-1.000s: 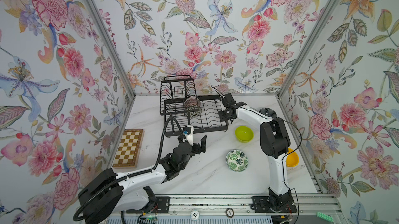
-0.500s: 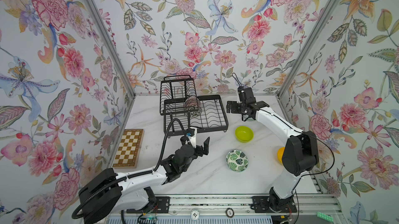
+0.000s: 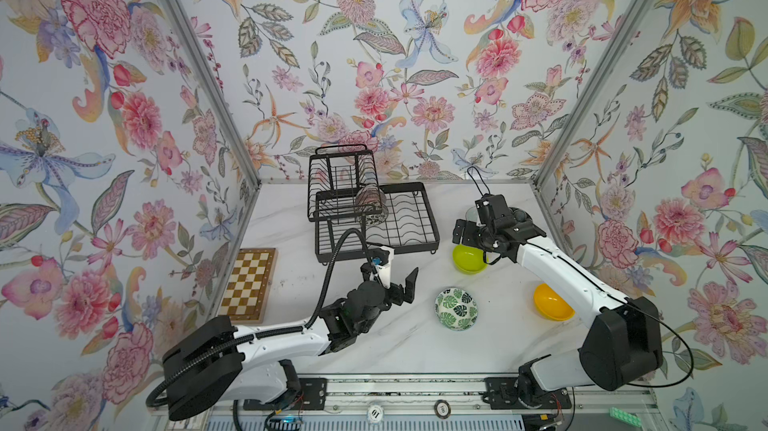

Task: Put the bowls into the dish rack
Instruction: 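Lower the right gripper and pinch the leaf-patterned bowl's rim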

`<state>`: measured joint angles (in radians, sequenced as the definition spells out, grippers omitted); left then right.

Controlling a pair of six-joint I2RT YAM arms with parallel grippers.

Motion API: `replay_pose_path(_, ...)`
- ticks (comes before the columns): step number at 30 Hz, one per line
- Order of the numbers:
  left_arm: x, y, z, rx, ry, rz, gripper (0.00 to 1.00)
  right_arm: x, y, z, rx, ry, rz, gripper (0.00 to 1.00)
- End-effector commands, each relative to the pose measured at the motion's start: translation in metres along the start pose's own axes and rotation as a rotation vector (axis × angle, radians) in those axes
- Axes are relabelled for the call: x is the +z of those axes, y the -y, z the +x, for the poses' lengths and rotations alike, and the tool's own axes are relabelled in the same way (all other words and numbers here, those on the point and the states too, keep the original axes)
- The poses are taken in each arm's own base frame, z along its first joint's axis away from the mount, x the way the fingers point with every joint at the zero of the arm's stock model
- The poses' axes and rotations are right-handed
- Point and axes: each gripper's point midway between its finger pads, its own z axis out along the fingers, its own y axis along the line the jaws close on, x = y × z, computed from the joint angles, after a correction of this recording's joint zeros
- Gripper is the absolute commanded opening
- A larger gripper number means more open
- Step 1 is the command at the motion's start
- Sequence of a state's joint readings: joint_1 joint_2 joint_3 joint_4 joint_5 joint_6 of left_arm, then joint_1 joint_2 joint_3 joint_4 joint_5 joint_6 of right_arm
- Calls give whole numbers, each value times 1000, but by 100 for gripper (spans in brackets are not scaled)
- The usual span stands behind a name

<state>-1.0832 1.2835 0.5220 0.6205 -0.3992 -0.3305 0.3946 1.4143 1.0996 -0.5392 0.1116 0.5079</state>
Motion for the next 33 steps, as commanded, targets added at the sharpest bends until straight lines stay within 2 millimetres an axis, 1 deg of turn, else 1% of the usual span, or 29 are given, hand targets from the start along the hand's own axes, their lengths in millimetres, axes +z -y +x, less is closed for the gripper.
replay_pose_path(1, 2, 19, -5, -23, 28, 46, 99, -4, 11, 49, 49, -101, 24, 97)
replay_pose_path(4, 2, 29, 1, -41, 28, 72, 99, -9, 20, 79, 70, -126, 34, 94)
replay_pose_path(6, 2, 33, 6, -49, 27, 83, 99, -12, 25, 97, 91, -144, 38, 89)
replay_pose_path(9, 1, 38, 12, -56, 22, 96, 99, -12, 31, 122, 108, -171, 41, 88)
replay_pose_path(10, 1, 39, 14, -58, 21, 99, 99, -11, 34, 130, 110, -182, 51, 84)
replay_pose_path(14, -1, 40, 18, -67, 23, 103, 99, -9, 43, 150, 126, -206, 72, 76)
replay_pose_path(17, -2, 39, 20, -71, 21, 101, 99, -5, 39, 165, 114, -230, 56, 69)
replay_pose_path(21, -4, 38, 22, -74, 20, 99, 99, 4, 38, 176, 115, -251, 54, 59)
replay_pose_path(24, -5, 38, 24, -76, 17, 99, 99, 8, 34, 176, 113, -255, 46, 51)
replay_pose_path(29, -6, 38, 26, -81, 12, 98, 99, 12, 31, 177, 90, -266, 57, 30)
replay_pose_path(33, -7, 35, 27, -82, 10, 88, 99, 14, 29, 174, 81, -262, 56, 18)
